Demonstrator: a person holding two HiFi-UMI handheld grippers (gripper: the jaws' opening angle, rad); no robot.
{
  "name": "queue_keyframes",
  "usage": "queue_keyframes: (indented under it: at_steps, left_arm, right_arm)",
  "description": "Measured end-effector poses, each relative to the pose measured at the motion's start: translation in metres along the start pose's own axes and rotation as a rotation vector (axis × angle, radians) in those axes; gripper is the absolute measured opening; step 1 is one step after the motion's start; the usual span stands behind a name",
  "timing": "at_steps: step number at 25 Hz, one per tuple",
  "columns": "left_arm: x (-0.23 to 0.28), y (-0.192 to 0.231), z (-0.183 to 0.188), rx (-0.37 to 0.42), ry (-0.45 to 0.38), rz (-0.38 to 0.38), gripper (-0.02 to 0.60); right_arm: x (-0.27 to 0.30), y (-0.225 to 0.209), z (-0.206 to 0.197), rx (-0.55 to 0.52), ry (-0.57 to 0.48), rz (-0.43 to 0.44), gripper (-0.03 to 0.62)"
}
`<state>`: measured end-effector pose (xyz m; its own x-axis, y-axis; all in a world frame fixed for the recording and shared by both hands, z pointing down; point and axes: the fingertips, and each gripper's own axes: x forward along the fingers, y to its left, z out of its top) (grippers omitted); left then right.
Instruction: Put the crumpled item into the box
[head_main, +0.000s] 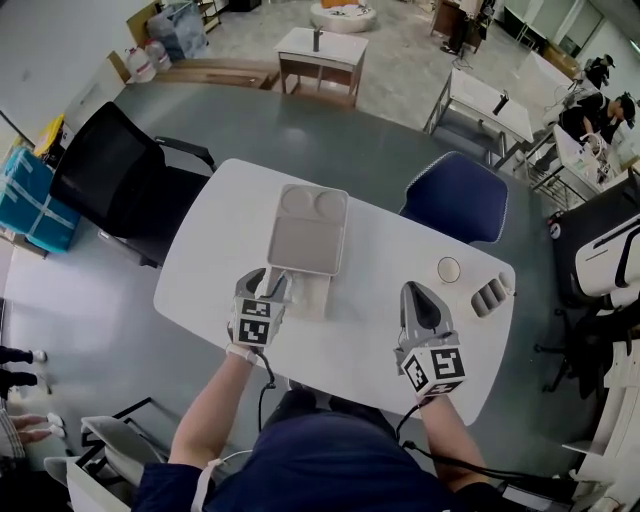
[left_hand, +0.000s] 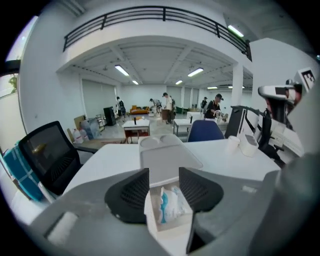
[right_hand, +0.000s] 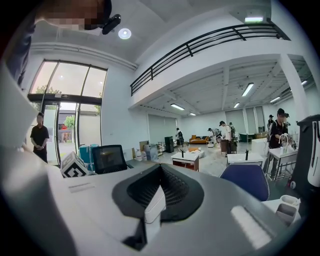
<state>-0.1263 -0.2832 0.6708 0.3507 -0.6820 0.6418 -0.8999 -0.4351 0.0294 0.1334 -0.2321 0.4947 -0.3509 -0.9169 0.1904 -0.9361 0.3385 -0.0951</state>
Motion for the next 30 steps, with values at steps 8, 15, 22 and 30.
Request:
queue_keyframes:
  at_steps: [8,15,22,30]
  left_arm:
    - [-0.092,0.005,0.096,-0.044,-0.325,0.033,0.131]
    - [-0.171,-0.005,0.145,-0.086,-0.514,0.052,0.031]
    - [-0.239,-0.019,0.170,-0.069,-0.657,0.049,0.002]
    - [-0.302,-0.011,0.185,-0.049,-0.771,0.147,0.002]
  right_arm:
    - [-0.009,-0.003,0.034,-0.029,-0.076,0.006,0.002]
    - [-0.027,0.006,0.065,-0.026,-0.147,0.034,0.002]
    - [-0.041,0.028,0.094,-0.041,-0.216,0.083,0.002]
    - [-0.059,0.047,0.117,-0.074,-0.270,0.118,0.002]
